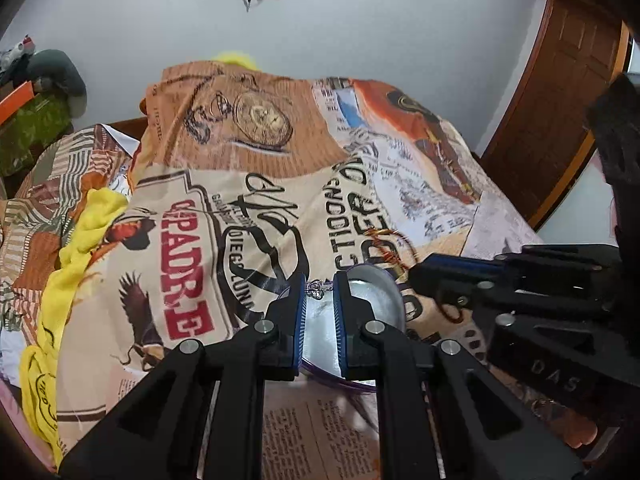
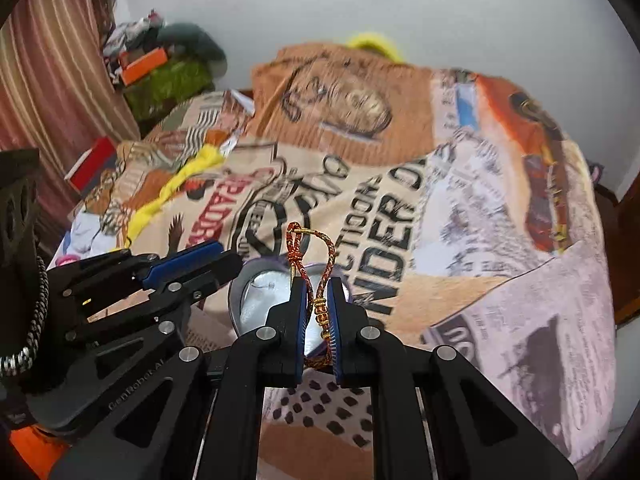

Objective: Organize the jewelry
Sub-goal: 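Carry the bracelet in right tool and charm in left tool to the heart tin, then lower both items into the purple tin and open both tools, then withdraw both open tools from the tin back toward the jewelry, then close right tool on the gold ring while left tool approaches the earrings, then lift the gold ring with right tool while left tool grips an earring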

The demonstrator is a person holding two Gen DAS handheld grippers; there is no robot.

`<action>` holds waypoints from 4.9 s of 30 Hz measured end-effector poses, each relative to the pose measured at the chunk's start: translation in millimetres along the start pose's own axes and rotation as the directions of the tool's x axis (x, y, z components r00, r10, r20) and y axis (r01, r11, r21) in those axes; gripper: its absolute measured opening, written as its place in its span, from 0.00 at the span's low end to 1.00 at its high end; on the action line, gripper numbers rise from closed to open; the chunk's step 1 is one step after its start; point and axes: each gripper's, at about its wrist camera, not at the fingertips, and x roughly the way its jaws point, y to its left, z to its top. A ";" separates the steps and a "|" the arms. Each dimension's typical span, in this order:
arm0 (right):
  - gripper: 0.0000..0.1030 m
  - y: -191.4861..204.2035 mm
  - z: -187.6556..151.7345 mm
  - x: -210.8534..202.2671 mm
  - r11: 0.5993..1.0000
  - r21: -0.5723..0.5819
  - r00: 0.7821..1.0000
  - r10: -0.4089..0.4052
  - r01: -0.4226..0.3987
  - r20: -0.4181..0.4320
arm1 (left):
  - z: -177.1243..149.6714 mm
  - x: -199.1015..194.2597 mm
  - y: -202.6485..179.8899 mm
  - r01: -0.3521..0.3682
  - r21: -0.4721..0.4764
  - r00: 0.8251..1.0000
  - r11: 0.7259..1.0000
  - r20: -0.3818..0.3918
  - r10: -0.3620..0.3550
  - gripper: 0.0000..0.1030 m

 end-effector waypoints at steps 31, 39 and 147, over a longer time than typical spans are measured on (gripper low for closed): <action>0.20 -9.5 0.2 25.8 0.996 0.060 0.982 0.078 -0.068 -0.170 | -5.3 -18.3 7.6 -0.022 -0.014 1.000 1.000 -0.015 0.022 0.12; 0.20 11.7 1.3 -29.6 1.000 -0.024 0.999 0.003 -0.004 -0.045 | -2.3 -72.2 -8.7 -0.047 0.017 0.996 0.999 0.073 0.046 0.19; 0.08 -108.5 -190.8 -169.2 0.941 0.317 0.963 -0.190 0.123 0.192 | -70.6 -68.1 -175.1 0.228 0.222 0.973 0.948 -0.027 -0.227 0.19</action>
